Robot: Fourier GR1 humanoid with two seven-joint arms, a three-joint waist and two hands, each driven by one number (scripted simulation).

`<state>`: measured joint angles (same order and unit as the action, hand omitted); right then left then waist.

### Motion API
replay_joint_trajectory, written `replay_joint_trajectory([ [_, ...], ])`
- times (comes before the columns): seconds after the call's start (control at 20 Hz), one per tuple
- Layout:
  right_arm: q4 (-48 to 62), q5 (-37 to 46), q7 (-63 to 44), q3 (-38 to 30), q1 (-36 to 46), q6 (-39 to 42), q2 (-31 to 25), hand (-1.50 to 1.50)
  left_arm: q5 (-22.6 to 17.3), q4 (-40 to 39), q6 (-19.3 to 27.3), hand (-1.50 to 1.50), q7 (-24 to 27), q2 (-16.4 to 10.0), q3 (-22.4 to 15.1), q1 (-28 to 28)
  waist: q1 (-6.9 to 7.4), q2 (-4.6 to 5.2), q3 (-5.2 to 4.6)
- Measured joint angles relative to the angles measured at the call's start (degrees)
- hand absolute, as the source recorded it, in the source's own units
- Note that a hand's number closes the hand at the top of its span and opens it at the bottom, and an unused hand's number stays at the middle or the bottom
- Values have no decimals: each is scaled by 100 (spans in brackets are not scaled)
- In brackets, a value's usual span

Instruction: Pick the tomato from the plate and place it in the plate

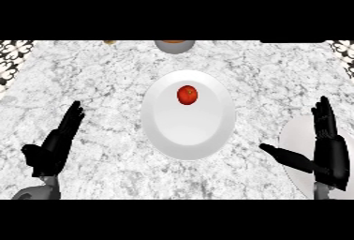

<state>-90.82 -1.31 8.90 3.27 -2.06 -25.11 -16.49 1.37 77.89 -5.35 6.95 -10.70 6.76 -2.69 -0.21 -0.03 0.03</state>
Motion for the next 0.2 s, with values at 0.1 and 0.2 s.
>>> replay_joint_trajectory([
  [0.1,172,20,217,-116,-32,155,70,-150,57,7,35,0,-81,49,-34,-41,5,0,-1],
  [0.2,376,-15,527,-244,-144,311,104,-150,43,38,7,0,-132,40,-15,-67,10,1,-1],
])
